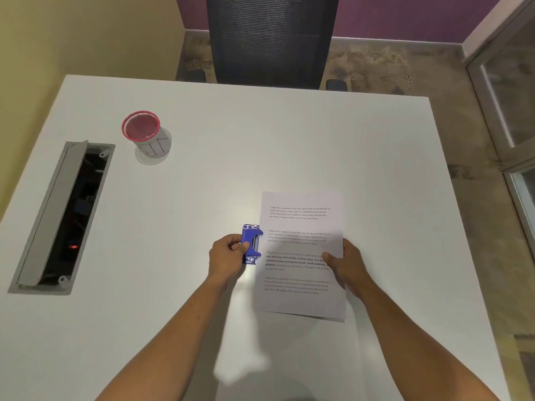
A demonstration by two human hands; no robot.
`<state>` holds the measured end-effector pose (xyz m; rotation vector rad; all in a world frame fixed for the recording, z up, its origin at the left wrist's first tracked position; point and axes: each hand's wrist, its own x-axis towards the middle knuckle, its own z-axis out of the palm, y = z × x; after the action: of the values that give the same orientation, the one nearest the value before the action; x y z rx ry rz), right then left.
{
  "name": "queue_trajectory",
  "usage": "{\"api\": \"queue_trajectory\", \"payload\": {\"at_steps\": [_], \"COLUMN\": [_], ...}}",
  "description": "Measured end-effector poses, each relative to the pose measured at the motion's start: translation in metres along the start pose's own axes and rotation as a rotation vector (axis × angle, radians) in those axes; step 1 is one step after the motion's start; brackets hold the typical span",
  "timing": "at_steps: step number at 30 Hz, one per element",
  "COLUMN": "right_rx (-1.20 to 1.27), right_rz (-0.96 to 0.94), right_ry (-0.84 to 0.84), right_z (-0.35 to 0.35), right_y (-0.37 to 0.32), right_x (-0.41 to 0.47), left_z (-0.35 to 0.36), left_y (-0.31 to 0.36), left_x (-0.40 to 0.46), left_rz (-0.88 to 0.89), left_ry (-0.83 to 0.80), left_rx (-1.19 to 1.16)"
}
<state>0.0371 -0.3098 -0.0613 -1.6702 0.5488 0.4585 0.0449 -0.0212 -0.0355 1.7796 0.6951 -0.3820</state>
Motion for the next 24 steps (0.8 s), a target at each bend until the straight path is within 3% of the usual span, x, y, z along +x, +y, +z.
{"api": "queue_trajectory", "payload": {"at_steps": [24], "right_rx": [-0.003], "right_rz": [-0.027], "right_ry": [0.041], "right_z": [0.025], "right_y": [-0.010], "right_x": [-0.004], "left_z": [0.004], "left_y": [-0.002], "left_x": [0.005], "left_rz": [0.012], "left_ry": [0.020], "left_rx": [-0.043]}}
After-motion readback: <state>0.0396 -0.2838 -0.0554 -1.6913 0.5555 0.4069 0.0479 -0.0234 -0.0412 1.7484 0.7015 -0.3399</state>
